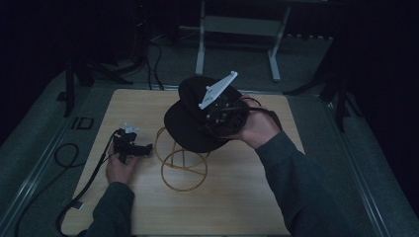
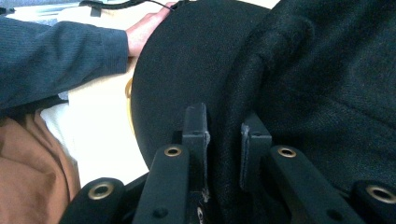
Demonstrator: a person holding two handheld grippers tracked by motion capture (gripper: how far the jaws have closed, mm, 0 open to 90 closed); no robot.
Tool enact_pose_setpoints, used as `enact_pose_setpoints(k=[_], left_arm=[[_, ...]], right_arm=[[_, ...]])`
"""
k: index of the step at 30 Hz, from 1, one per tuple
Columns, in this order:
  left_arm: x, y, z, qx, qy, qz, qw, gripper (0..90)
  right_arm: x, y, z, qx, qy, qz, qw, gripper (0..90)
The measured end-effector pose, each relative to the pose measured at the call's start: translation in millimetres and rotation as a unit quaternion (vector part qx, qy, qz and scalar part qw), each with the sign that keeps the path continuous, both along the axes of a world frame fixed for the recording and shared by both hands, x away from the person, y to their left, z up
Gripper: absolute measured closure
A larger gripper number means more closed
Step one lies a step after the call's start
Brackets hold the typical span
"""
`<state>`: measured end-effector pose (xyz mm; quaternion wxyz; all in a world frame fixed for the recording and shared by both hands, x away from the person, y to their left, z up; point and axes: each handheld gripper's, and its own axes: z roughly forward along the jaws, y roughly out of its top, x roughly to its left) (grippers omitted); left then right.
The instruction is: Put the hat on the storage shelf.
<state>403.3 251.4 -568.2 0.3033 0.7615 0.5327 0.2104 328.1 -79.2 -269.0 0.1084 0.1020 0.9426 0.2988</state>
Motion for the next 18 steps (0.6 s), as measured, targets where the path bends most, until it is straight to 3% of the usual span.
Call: enact_pose_setpoints(k=[18], left_arm=[[0.0,-0.3,-0.2,-0.001,-0.001,0.002,1.0000,2.4]], right_arm=[[-5.4,15.5,1.9,-0.003,0.002,0.023,0.9997,76.7]])
